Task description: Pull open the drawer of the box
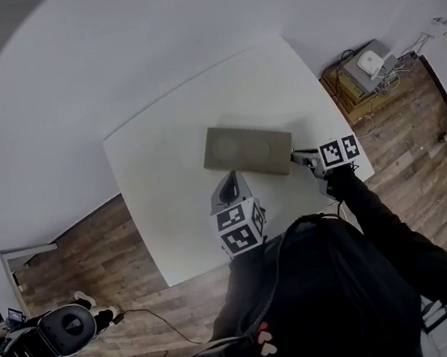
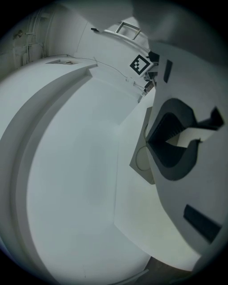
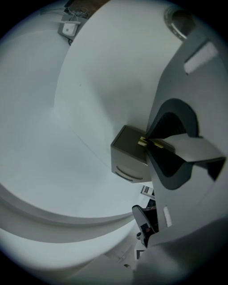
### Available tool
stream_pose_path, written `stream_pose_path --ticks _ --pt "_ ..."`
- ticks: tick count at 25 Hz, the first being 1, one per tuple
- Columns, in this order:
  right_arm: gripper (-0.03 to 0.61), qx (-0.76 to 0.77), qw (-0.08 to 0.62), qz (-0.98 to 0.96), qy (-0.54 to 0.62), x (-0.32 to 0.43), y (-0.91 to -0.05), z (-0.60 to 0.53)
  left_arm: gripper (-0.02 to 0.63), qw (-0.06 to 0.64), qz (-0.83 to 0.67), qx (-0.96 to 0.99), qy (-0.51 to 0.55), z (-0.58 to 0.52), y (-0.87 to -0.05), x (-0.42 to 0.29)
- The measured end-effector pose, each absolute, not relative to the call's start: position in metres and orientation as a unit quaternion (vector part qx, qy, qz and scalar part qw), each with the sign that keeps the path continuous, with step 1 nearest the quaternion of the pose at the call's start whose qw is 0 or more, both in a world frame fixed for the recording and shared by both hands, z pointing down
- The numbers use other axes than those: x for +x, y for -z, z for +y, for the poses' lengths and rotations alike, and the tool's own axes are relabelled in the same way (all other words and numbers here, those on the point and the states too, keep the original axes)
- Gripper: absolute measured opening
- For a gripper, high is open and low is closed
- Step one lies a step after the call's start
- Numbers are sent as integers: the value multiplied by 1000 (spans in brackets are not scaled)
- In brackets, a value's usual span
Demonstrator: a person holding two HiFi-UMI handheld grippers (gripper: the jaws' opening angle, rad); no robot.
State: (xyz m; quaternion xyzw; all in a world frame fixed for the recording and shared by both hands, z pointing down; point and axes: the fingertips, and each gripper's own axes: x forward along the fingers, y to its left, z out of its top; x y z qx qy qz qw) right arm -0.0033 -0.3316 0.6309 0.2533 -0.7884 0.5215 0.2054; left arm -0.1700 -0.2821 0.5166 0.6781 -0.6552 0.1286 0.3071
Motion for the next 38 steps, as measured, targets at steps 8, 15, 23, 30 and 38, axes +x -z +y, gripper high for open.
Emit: stream_pose_path --ticks 8,15,23,30,38 --pt "34 222 175 -772 -570 -11 -628 -332 -5 312 -640 688 -139 -287 -519 -171" --pt "31 234 160 -754 -593 -10 -631 -338 -5 317 -628 694 -154 -296 -531 -163" --pt "28 235 172 -751 -593 -11 -631 -334 -5 333 -606 700 -179 -294 -559 -151" --pt "29 236 184 -754 -585 -9 -631 -336 -6 352 -595 694 -201 -300 -579 -146" --pt "29 241 190 -751 -585 -10 -631 -342 -5 369 -582 693 -212 -306 -591 -146"
